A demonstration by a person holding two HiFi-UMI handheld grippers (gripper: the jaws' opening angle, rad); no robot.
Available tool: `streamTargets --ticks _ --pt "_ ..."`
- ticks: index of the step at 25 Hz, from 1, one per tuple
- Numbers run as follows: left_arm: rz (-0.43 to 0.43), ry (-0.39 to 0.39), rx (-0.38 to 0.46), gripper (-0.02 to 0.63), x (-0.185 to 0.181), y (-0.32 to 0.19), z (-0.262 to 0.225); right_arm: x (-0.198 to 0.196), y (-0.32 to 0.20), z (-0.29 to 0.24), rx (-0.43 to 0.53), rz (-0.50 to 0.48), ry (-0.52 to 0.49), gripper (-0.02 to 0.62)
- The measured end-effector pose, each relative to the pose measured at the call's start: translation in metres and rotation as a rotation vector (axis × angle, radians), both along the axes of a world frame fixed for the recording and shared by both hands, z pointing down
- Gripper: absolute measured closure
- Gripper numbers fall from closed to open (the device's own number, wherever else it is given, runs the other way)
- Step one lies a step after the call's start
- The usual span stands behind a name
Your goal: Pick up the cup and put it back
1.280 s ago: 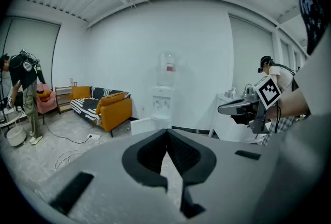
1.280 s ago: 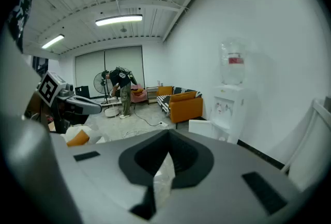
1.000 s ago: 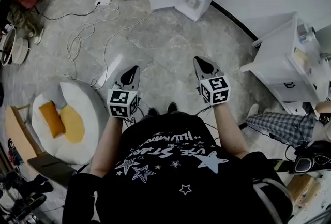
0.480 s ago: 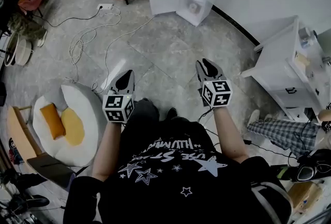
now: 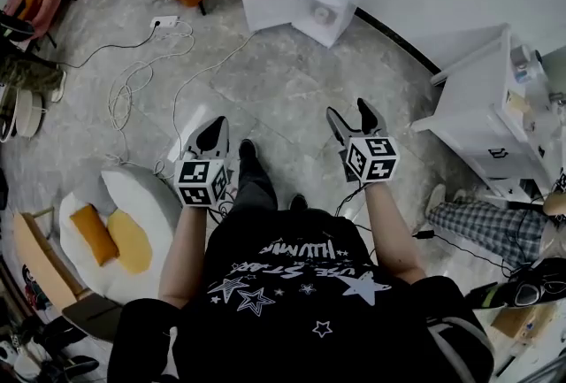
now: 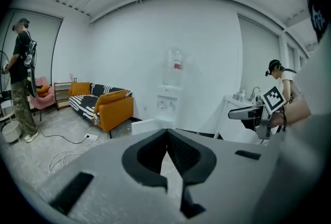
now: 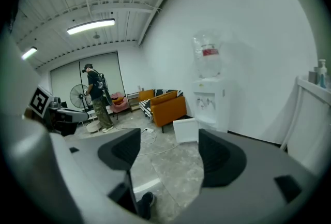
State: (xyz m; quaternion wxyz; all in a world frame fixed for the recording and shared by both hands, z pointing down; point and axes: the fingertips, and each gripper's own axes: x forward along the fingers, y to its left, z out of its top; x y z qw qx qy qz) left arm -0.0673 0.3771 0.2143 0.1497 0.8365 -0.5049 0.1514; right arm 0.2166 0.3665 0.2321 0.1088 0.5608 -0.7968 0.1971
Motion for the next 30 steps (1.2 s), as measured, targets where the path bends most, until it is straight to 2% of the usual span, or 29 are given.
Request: streamTargets --ticks 7,10,16,23,27,30 --pt "0.073 0.022 -0.034 0.597 -0.033 -0.118 0.025 -0.021 -0.086 0.028 -0.061 0.136 0.035 0.233" --pt "0.133 0.002 -0.031 0.597 -0.050 -0.165 0.028 -0.036 -0.126 0.032 -0.075 0.194 0.041 0.239" --pt "0.218 0.010 -0.041 0.597 -0.070 -0.232 0.036 -0.055 -0.177 0.024 -0.065 0.290 0.050 0.258" --pt "0.323 0.003 -0.078 0.597 -0.041 -0.286 0.062 -0.031 -0.220 0.053 -0.104 0.367 0.073 0.277" --pt "0.306 0.011 -0.099 0.597 -0.027 -0.323 0.089 -0.015 -0.260 0.101 -0.143 0.365 0.077 0.304" --pt "0.299 0.017 -0.107 0.597 -0.013 -0.354 0.123 -0.005 -0.301 0.157 -0.175 0.366 0.066 0.326"
